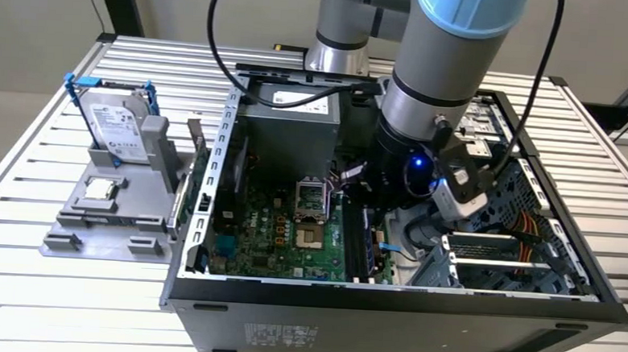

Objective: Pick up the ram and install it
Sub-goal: 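Press down the ram until it locks into place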

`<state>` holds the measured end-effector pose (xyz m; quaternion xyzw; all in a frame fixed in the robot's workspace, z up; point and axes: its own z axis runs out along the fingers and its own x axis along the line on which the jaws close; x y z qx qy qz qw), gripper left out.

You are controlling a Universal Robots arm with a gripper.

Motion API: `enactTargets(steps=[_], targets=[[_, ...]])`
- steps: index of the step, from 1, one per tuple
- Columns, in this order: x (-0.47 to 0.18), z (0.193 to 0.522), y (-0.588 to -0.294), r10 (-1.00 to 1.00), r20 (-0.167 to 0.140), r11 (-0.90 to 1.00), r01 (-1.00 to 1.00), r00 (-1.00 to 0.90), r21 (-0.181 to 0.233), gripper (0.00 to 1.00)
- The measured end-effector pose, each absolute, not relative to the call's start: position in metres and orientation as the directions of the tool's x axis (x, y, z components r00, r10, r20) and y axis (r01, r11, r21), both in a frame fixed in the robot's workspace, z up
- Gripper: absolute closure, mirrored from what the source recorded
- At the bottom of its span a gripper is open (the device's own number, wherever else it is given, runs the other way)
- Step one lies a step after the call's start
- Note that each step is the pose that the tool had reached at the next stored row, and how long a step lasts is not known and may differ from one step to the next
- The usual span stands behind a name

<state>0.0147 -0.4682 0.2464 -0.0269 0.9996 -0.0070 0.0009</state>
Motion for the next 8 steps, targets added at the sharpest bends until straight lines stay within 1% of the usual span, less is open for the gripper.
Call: enactTargets(steps=[8], targets=[[0.0148,0.2464,-0.4682,-0.083,-0.002,0.996,-0.083,-0.997,-0.014,1.0]])
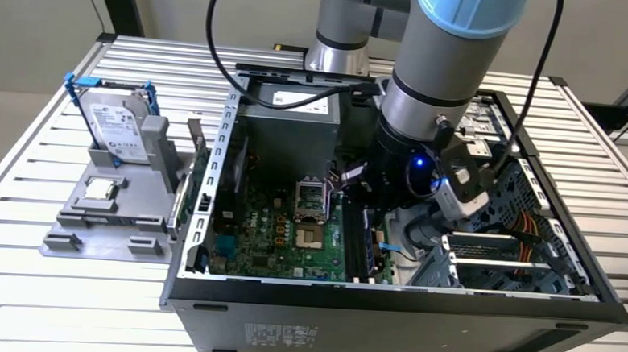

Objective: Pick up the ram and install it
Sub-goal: 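Press down the ram until it locks into place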

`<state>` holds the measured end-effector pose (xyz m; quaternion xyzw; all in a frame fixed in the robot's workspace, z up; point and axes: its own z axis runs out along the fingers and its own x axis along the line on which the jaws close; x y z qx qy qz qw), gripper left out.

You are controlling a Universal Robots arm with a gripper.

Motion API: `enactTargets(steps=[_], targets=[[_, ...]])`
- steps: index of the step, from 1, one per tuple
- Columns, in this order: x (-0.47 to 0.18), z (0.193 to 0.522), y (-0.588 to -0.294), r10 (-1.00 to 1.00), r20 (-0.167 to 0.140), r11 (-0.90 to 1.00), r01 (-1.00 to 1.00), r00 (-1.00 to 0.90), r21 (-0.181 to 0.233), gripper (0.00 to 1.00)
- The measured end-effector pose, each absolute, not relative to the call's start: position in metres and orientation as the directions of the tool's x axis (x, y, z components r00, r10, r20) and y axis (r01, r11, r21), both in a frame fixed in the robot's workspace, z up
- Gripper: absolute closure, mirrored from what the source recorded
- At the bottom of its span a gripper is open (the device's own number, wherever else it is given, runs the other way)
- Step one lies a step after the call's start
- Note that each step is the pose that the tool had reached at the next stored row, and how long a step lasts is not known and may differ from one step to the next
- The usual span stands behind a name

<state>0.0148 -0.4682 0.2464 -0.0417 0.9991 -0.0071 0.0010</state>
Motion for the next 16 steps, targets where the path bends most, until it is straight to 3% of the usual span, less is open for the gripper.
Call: enactTargets(steps=[16], targets=[[0.0148,0.2464,-0.4682,-0.166,-0.001,0.986,-0.166,-0.986,-0.014,1.0]])
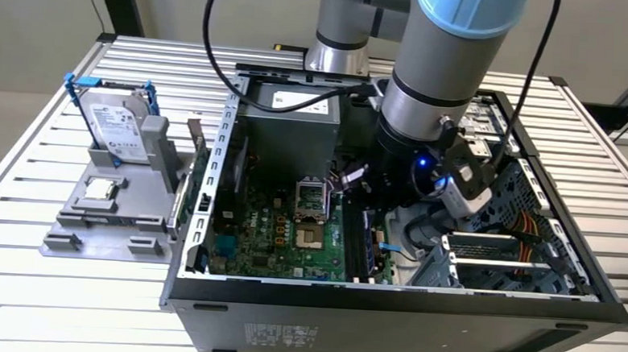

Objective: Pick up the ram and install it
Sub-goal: 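Press down the ram until it locks into place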

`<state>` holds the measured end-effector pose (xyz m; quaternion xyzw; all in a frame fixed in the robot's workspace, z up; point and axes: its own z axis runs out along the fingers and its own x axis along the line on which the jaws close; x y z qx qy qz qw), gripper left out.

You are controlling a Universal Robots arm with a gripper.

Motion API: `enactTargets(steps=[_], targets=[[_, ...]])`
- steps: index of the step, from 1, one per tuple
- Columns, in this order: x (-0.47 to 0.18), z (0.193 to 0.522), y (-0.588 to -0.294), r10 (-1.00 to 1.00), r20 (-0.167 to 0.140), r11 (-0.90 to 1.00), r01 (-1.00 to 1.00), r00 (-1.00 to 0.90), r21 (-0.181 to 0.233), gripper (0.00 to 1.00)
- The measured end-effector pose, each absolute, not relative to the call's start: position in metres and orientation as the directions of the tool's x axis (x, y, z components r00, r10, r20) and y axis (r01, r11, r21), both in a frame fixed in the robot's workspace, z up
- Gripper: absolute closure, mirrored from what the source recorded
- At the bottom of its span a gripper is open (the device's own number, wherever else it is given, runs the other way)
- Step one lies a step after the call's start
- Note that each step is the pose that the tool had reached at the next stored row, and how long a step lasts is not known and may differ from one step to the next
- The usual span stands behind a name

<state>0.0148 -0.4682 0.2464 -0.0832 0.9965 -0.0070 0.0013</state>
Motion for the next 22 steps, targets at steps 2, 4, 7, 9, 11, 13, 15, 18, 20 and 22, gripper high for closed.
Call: enactTargets(steps=[2,4,7,9,11,13,15,18,20,22], targets=[[0.0148,0.2464,-0.4682,-0.177,-0.001,0.984,-0.177,-0.984,-0.014,1.0],[0.0147,0.2464,-0.4682,-0.187,-0.001,0.982,-0.187,-0.982,-0.014,1.0],[0.0147,0.2464,-0.4682,-0.202,-0.002,0.979,-0.202,-0.979,-0.014,1.0],[0.0147,0.2464,-0.4682,-0.21,-0.002,0.978,-0.21,-0.978,-0.013,1.0],[0.0146,0.2465,-0.4682,-0.218,-0.002,0.976,-0.218,-0.976,-0.011,1.0],[0.0146,0.2465,-0.4682,-0.226,-0.002,0.974,-0.226,-0.974,-0.009,1.0],[0.0146,0.2463,-0.4682,-0.234,-0.003,0.972,-0.234,-0.972,-0.009,1.0],[0.0146,0.2465,-0.4683,-0.245,-0.003,0.969,-0.245,-0.969,-0.005,1.0],[0.0146,0.2464,-0.4682,-0.251,-0.004,0.968,-0.251,-0.968,-0.002,1.0],[0.0145,0.2463,-0.4682,-0.257,-0.005,0.966,-0.257,-0.966,-0.001,1.0]])
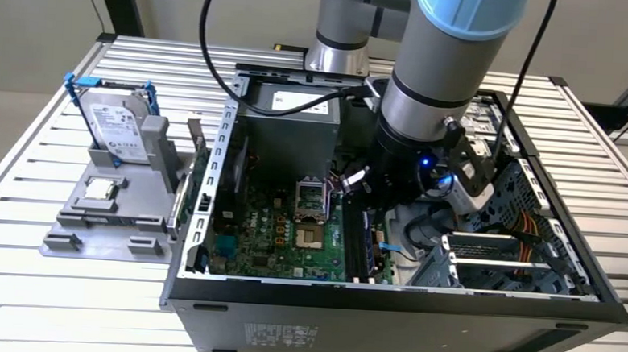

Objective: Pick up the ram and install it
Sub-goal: 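Press down the ram until it locks into place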

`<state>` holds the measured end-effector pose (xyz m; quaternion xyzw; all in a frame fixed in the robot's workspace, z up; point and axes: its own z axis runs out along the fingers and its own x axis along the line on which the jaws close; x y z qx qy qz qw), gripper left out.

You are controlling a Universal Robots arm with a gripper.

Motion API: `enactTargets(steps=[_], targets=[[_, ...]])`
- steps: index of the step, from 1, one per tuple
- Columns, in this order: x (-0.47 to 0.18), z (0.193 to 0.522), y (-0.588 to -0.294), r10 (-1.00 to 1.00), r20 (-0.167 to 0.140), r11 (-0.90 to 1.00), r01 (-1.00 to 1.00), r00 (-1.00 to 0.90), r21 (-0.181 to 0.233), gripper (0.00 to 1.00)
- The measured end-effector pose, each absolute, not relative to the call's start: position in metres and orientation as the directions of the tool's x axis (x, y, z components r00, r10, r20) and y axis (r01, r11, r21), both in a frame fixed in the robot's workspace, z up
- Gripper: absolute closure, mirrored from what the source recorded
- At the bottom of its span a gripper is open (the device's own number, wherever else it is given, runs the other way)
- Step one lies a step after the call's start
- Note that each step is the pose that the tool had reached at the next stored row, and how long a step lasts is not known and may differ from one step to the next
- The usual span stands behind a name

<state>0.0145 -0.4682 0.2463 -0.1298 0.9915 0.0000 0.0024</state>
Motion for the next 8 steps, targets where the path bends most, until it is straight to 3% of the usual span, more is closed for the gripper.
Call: enactTargets(steps=[8], targets=[[0.0145,0.2463,-0.4682,-0.306,-0.005,0.952,-0.306,-0.952,-0.001,1.0]])
